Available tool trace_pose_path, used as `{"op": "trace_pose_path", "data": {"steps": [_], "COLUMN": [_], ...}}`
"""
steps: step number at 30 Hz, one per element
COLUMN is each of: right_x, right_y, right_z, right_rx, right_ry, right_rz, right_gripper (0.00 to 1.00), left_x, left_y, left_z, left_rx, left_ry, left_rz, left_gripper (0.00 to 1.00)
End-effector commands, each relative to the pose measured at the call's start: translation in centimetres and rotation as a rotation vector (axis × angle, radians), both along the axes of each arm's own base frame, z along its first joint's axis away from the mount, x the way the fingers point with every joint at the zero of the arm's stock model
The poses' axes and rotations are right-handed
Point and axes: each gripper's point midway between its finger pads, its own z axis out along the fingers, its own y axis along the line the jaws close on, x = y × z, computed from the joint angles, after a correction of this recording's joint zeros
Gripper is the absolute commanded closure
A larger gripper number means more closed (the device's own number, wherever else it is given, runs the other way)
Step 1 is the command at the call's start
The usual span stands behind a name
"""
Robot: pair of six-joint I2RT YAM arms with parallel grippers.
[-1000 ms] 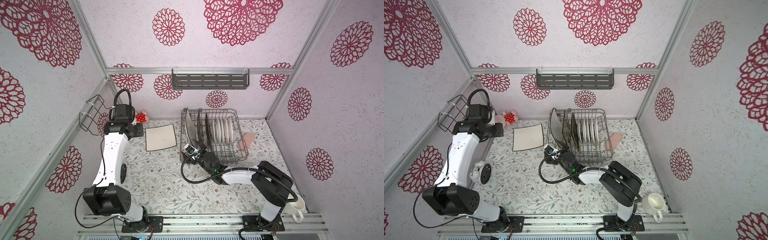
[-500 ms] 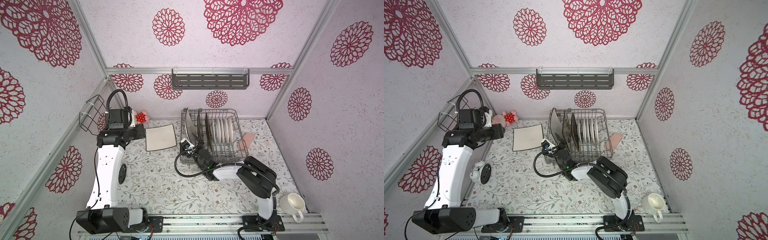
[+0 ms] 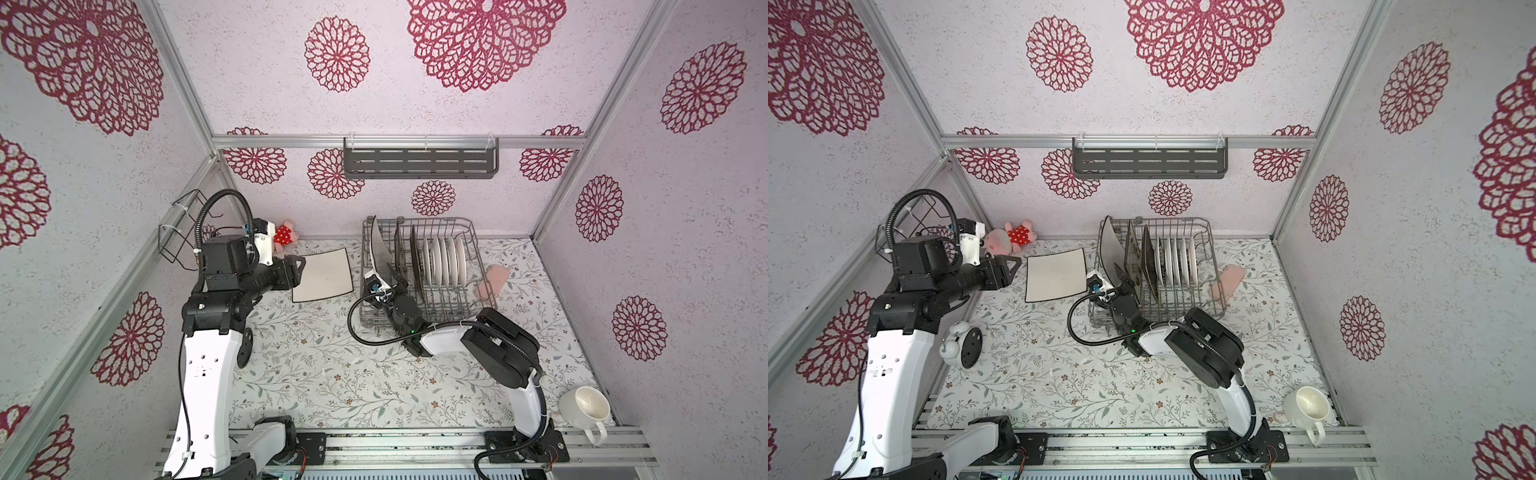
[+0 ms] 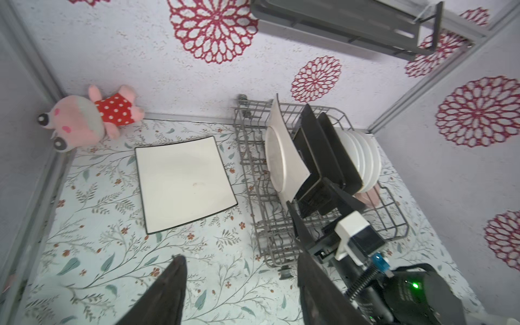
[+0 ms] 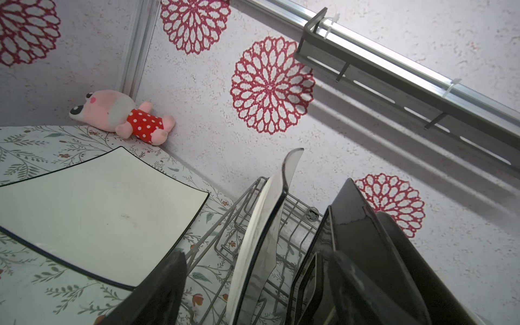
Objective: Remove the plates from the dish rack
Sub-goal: 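Close right gripper on next square plate's edge while left gripper nears rack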
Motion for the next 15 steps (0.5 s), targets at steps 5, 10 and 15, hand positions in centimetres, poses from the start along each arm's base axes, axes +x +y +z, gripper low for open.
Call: {"op": "trace_pose_path", "data": {"steps": [5,10,15], "right_x": [1.6,2.3,3.0], "right_y": [-0.9,-1.0,-1.4], "right_z": [0.6,-0.1,-0.7], "right_rx": [0.1,0.112,0.124], "right_ry": [-0.01,-0.011,-0.009], "right_rz": [-0.039,-0.063,-0.089], "right_gripper": [0.25,0.28,0.35], "left_x": [-0.5,-0.7,-1.5], "left_y": [-2.2,-2.7,-3.8], "left_z": [3.0,3.5,4.2], "left_rx": [-0.041,-0.059,-0.084], "left_ry": [-0.121,-0.134,-0.161], "left_rz": [-0.137,-0.162,-0.227], "left_gripper": [0.33,0.33,0.32]}}
